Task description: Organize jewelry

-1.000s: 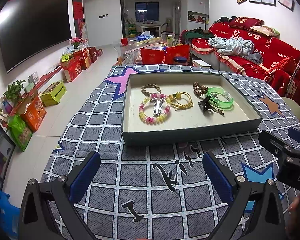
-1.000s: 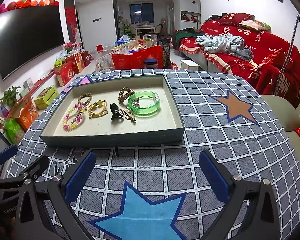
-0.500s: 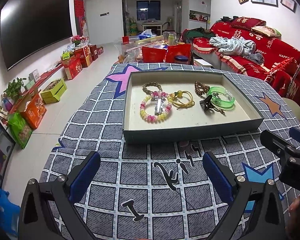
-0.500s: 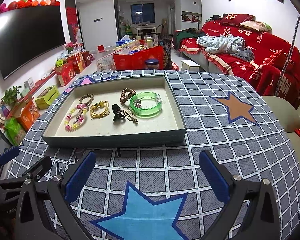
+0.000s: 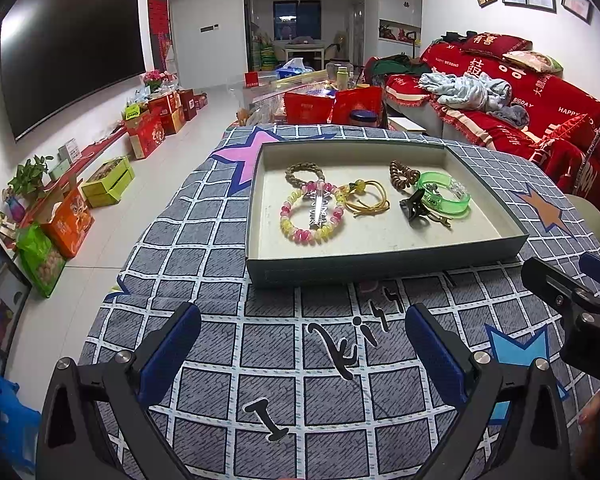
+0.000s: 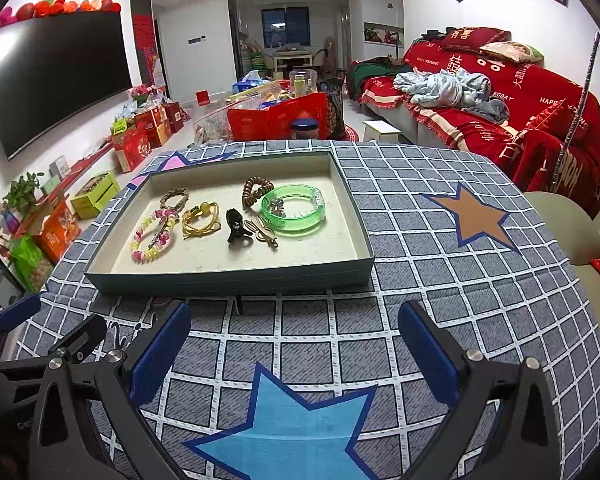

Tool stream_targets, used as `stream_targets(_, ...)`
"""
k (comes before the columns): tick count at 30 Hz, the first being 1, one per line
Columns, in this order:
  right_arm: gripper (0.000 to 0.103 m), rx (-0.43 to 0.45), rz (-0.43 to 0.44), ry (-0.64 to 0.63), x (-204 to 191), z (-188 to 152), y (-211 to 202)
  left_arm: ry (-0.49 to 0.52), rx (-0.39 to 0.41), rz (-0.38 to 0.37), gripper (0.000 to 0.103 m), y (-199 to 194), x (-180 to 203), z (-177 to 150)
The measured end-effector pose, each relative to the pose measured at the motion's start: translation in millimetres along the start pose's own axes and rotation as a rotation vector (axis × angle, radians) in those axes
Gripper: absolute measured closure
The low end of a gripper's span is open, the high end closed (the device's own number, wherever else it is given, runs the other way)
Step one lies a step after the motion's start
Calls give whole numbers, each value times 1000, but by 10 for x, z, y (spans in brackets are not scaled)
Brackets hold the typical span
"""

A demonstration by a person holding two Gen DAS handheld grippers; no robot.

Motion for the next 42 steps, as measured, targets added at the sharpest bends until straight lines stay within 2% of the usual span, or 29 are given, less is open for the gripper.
stream_targets(42,0,2,1,-1,-26,26,-11,-1,-5,2,0,1,-20,-26)
Point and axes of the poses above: each gripper's, at about its wrist camera, not at the fingertips, and y roughly the way its jaws point, x to its right, z to its top, the point moved 9 cm from there along y, roughly the way its jaws point, and after that the axes turned 15 degrees about -y, right-handed, at the moved point
